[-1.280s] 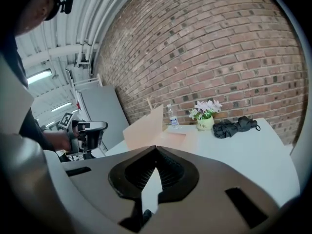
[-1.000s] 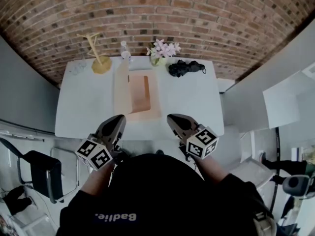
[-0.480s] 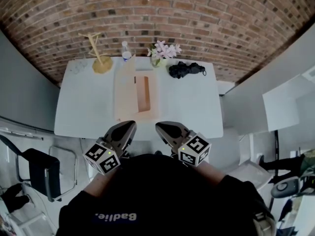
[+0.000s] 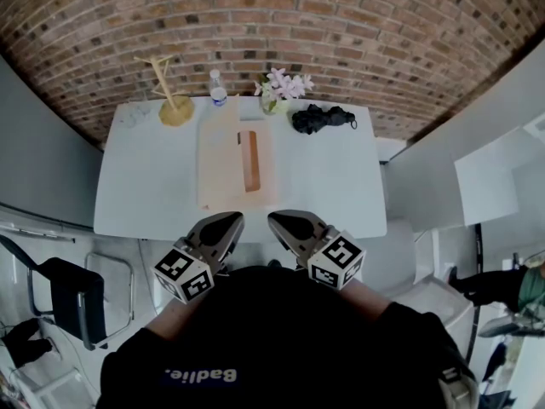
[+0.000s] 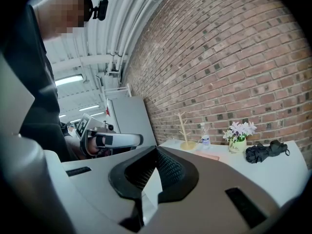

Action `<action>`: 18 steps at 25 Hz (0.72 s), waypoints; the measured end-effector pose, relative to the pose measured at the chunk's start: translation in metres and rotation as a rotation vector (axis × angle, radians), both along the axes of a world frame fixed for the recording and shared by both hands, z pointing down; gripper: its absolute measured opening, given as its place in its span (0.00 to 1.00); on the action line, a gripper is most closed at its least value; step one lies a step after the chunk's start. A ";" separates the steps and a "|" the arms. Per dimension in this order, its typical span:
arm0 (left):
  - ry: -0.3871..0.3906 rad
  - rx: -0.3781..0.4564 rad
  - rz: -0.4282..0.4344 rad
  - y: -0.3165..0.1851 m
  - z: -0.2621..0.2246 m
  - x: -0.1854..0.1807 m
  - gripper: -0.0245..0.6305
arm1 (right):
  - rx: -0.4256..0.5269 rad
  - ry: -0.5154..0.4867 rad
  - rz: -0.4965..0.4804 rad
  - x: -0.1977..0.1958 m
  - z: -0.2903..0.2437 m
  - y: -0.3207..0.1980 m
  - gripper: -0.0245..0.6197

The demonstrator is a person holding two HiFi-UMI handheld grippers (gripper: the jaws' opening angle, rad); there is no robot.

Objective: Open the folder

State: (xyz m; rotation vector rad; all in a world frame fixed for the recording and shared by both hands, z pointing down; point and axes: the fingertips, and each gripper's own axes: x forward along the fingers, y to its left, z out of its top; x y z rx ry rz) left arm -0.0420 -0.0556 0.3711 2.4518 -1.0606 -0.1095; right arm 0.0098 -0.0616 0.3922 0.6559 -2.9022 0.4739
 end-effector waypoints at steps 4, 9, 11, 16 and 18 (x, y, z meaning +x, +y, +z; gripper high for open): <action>-0.002 0.017 0.012 0.000 0.004 0.001 0.04 | -0.009 0.008 0.002 0.001 0.002 0.001 0.08; -0.004 0.008 0.009 -0.001 0.002 0.001 0.04 | -0.008 0.000 0.008 0.000 0.000 0.000 0.08; -0.007 0.007 0.011 -0.001 0.002 0.001 0.04 | -0.019 0.007 0.009 0.001 0.001 0.000 0.08; -0.009 0.016 0.012 0.000 0.002 0.002 0.04 | -0.032 0.006 0.009 0.001 0.001 0.002 0.08; -0.011 0.014 0.007 0.001 0.000 0.002 0.04 | -0.031 0.005 0.006 0.001 0.001 0.003 0.08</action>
